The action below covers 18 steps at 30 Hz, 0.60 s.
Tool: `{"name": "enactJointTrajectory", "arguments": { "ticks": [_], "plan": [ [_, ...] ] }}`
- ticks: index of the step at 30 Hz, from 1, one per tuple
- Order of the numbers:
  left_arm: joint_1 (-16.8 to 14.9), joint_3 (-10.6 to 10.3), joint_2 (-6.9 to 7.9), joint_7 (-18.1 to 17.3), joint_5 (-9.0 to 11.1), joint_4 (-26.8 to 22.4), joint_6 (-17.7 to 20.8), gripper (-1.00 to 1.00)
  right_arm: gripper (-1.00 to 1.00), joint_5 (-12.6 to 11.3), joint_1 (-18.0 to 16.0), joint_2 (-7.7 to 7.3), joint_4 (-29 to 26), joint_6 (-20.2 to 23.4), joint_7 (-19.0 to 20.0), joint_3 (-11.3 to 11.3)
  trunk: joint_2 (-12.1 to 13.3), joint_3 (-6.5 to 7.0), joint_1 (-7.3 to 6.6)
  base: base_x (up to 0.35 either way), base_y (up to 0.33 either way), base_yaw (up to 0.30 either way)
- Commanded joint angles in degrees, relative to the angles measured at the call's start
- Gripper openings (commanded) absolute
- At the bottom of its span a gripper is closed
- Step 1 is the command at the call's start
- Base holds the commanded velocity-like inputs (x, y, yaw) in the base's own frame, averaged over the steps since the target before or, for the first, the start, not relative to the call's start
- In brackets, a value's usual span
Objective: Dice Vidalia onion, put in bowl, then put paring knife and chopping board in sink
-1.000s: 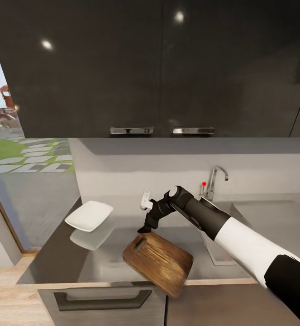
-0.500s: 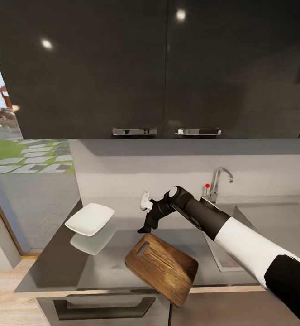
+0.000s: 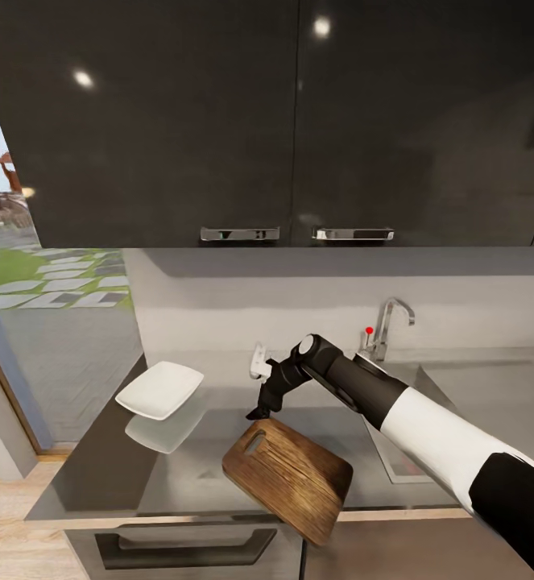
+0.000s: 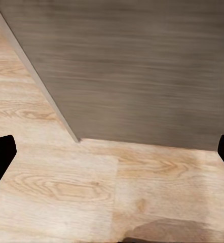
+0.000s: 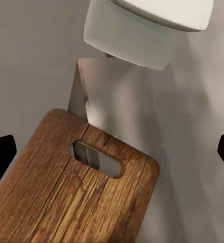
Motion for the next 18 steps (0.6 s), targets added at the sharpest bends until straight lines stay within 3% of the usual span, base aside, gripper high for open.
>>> {"name": "enactJointTrajectory", "arguments": {
  "ticks": [1,18],
  "plan": [
    [0.03,0.06,-0.01,-0.03,0.04,0.04,-0.41,1.00,1.00,0.35,-0.02,-0.02,-0.06,0.16,0.23,0.11,-0.03,-0.01,0.02,0.000,0.000,0.000],
    [0.03,0.01,-0.07,-0.07,0.06,1.43,-1.55,1.00,1.00,0.33,-0.02,0.01,0.45,-0.55,0.15,0.38,-0.03,-0.01,0.02,0.000,0.000,0.000]
  ]
}}
